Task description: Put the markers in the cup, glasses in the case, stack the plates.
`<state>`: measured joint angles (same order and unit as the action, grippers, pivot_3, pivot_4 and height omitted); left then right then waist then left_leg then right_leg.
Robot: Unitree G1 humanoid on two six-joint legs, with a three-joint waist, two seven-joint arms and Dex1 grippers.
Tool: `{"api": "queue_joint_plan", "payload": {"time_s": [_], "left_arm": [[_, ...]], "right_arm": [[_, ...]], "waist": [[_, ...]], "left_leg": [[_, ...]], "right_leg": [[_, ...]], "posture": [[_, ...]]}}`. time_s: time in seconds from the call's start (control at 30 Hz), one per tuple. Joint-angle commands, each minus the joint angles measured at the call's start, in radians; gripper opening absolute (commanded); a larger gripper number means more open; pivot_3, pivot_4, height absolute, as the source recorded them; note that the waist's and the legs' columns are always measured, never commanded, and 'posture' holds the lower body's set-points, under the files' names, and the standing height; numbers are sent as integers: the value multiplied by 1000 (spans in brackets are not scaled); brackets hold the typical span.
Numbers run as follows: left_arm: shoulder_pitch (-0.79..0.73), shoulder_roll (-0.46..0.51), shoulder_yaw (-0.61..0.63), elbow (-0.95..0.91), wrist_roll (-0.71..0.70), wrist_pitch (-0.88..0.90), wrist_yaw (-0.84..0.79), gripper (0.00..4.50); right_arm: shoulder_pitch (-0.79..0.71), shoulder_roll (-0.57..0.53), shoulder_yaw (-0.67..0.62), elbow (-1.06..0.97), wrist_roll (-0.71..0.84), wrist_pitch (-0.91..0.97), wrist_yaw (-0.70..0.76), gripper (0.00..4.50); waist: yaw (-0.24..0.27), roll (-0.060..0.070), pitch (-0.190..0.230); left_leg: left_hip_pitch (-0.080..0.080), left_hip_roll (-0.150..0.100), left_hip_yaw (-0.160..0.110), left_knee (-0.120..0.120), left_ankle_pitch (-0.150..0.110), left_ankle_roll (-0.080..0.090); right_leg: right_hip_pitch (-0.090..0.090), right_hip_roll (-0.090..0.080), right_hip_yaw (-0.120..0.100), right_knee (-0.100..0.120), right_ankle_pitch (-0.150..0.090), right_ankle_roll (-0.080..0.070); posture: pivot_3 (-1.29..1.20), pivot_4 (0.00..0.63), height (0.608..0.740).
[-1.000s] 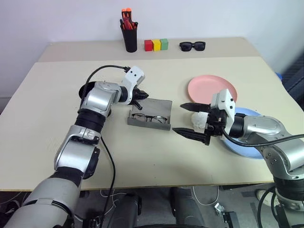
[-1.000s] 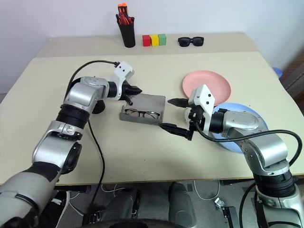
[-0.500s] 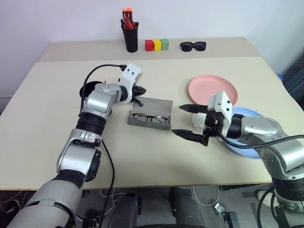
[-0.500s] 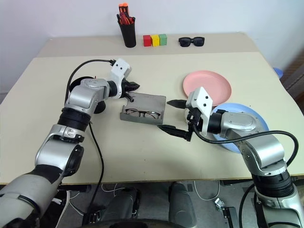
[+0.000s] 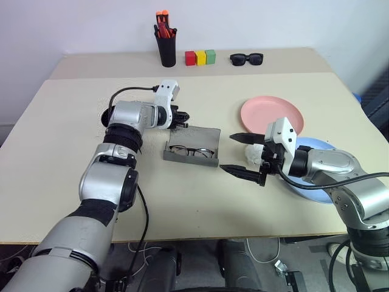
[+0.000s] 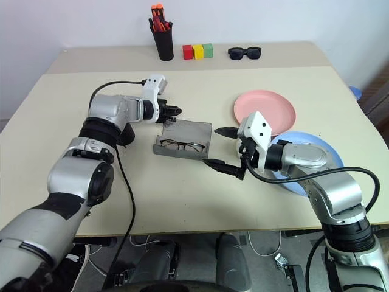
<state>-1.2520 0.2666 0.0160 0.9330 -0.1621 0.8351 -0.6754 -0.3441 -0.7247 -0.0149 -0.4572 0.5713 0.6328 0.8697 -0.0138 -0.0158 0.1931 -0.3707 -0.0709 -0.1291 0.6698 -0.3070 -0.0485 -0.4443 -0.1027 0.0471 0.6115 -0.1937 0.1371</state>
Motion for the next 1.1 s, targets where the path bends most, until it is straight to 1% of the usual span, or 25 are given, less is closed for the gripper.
{"api": "queue_joint_plan", "payload": {"time_s": [0.03,0.2,0.3,0.47,0.53,0.7,0.73,0.8,0.83,0.9,0.93,1.0,1.1], "left_arm": [[-23,27,-22,-20,-6,67,-70,33],[11,46,-62,-79,-19,166,-155,33],[0,40,19,-63,-31,112,-51,33],[-15,33,70,-33,-28,-38,60,33],[-13,19,81,-25,-32,-95,77,33],[4,-39,90,22,-32,-167,117,33],[14,-55,82,28,-23,-206,118,33],[21,-81,87,57,-23,-228,138,33],[28,-88,66,67,-4,-256,134,33],[14,-97,80,111,-16,-176,152,33],[11,-96,65,120,-9,-147,128,33],[6,-94,48,125,-4,-100,97,33],[-10,-82,67,127,-23,-55,85,33]], "right_arm": [[-2,-1,-13,-24,-4,-24,-3,4500],[-3,-1,-14,-22,-8,-27,-1,4500],[-5,-2,-11,-17,-12,-31,1,4500],[-9,0,-6,-12,-21,-35,4,4500],[-11,1,-4,-11,-23,-35,5,4500],[-16,4,2,-5,-32,-41,2,4500],[-15,4,3,-5,-32,-42,2,4500],[-13,3,3,-8,-35,-42,2,4500],[-12,3,3,-10,-35,-41,2,4500],[-10,1,2,-14,-35,-39,0,4500],[-8,0,1,-15,-35,-38,0,4500],[-6,-2,-2,-18,-34,-34,-3,4500],[0,-5,-3,-18,-39,-36,-5,4500]], "waist": [[0,0,0],[0,0,0],[0,0,0],[1,0,0],[2,0,0],[4,0,0],[3,0,0],[3,0,0],[3,0,0],[0,0,0],[-2,0,0],[-2,0,0],[0,0,0]], "left_leg": [[0,0,0,0,0,0],[0,0,0,0,0,0],[0,0,0,0,0,0],[0,0,0,0,0,-1],[0,0,0,0,1,-1],[0,0,0,1,1,-1],[-1,0,0,1,1,-1],[0,0,0,1,1,-1],[0,0,0,1,1,-1],[0,0,0,1,1,-1],[0,0,0,1,0,-1],[0,0,0,1,0,0],[0,0,0,1,0,0]], "right_leg": [[0,0,0,0,0,0],[0,0,0,0,0,0],[0,0,0,0,0,0],[0,0,0,0,0,0],[0,0,0,0,0,0],[0,0,0,0,0,0],[0,0,0,0,0,0],[0,0,0,0,0,0],[0,0,0,0,0,0],[0,0,0,0,0,0],[0,0,0,0,0,0],[0,0,0,1,0,0],[0,0,0,1,0,0]], "posture": [[0,150,740],[0,150,740],[0,150,740],[0,150,740],[0,150,740],[0,150,740],[0,150,740],[0,150,740],[0,150,740],[0,150,740],[0,150,740],[0,150,740],[0,150,740]]}}
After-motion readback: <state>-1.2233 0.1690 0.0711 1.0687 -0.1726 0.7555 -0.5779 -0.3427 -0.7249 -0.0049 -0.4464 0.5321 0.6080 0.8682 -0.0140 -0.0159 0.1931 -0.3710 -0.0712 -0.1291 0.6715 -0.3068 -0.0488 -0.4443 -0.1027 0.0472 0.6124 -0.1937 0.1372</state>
